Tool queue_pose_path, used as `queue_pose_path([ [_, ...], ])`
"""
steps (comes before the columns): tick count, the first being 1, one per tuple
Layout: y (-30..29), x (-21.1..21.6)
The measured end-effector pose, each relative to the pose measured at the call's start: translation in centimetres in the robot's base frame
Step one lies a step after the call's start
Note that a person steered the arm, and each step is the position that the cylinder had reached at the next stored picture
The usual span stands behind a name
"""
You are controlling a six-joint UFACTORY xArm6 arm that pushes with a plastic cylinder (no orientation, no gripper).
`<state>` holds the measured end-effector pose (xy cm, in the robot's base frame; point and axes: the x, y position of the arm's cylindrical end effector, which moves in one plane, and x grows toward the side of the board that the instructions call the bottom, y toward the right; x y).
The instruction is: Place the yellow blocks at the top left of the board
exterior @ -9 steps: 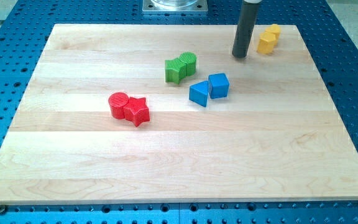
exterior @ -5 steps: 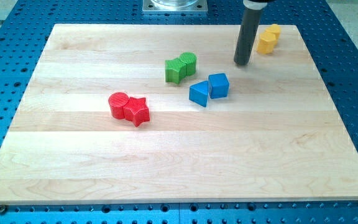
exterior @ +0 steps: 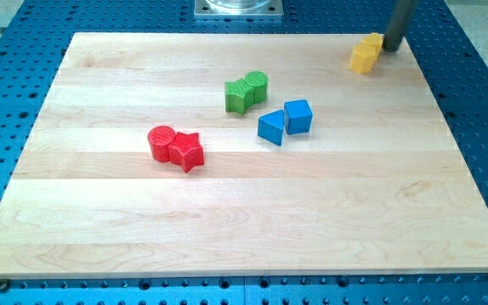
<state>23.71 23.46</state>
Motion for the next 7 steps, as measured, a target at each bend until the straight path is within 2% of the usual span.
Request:
queue_pose_path([
  [1, -9.7, 1.6],
  [2, -10.7, 1.4],
  [3, -5.8, 0.5],
  [4, -8.6, -1.2],
  [6, -19.1, -0.7],
  [7, -18.4, -1.0],
])
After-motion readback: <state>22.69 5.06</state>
